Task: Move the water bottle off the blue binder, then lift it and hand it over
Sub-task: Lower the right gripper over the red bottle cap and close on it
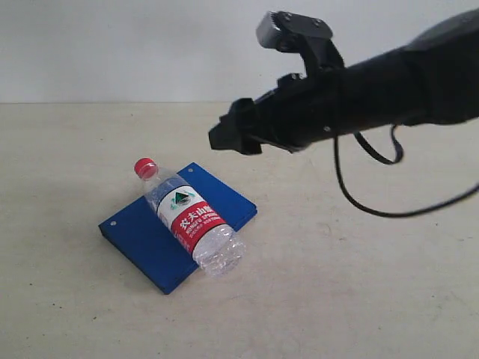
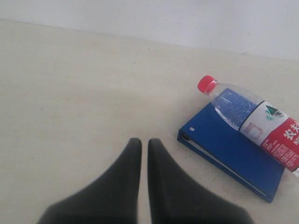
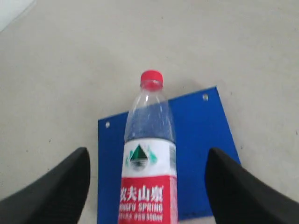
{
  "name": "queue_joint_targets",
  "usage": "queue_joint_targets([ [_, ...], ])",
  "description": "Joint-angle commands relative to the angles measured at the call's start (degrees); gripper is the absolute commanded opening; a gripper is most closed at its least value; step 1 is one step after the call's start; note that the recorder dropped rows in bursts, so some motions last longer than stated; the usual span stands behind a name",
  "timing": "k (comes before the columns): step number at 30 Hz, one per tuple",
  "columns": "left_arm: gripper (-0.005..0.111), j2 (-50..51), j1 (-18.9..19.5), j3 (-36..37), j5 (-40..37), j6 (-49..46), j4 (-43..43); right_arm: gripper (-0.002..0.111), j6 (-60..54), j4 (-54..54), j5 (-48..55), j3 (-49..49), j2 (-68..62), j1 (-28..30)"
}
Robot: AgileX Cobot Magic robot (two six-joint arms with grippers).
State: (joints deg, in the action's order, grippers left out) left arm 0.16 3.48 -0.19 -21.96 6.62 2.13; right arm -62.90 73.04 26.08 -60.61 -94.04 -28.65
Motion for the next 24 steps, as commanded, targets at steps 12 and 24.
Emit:
queue_joint_targets([
  [12, 0.005, -0.2, -0.1, 0.2, 1.0, -0.2, -0.2, 0.062, -0.1, -9.4, -6.2, -24.2, -24.5, -8.9],
  [24, 0.005, -0.2, -0.1, 0.2, 1.0, -0.2, -0.2, 0.062, 0.0, -9.1, -10.4, -36.0, -39.2, -10.2],
])
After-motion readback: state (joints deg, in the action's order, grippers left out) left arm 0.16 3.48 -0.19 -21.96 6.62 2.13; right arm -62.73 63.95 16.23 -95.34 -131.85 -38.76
